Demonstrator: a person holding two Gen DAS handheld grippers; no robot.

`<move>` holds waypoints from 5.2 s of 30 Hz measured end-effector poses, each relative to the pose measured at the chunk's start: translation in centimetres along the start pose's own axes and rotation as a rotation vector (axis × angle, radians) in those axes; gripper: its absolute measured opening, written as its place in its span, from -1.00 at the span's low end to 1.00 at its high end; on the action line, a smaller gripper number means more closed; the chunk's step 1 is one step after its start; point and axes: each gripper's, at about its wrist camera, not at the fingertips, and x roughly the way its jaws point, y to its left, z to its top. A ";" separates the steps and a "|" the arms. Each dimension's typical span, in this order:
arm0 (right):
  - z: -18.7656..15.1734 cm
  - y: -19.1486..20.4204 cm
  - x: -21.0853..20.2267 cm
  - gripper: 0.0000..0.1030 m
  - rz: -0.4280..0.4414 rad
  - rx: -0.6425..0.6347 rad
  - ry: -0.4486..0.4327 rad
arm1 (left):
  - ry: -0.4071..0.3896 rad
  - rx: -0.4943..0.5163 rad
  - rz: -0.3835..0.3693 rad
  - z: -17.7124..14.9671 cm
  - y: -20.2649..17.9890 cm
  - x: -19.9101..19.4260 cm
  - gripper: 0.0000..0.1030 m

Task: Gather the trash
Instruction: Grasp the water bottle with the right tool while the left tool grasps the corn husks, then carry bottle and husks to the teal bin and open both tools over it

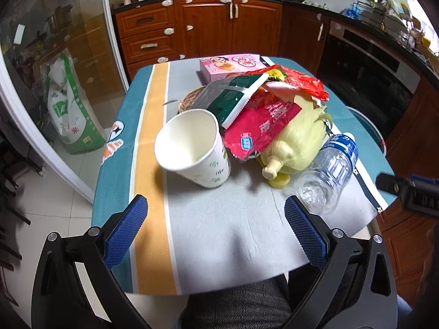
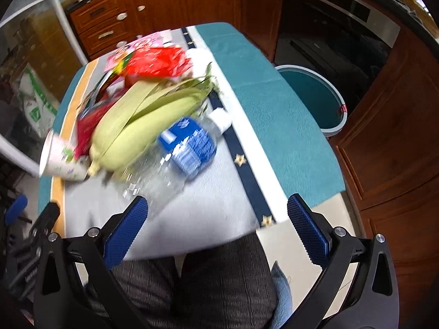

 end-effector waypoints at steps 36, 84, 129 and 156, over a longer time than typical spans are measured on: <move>1.9 -2.5 7.0 0.33 0.223 0.036 0.118 | 0.126 0.367 -0.292 5.5 -10.0 2.5 0.93; 6.8 -14.8 -0.9 0.29 0.382 0.182 -0.072 | 0.100 0.500 -0.423 15.4 -18.6 -3.5 -0.37; 17.7 -34.4 17.2 0.29 0.115 0.323 0.107 | 0.389 0.593 -0.420 16.0 -47.3 26.7 -0.37; 18.4 -31.1 17.6 0.30 0.177 0.290 0.124 | 0.289 0.513 -0.387 18.5 -42.6 23.1 0.10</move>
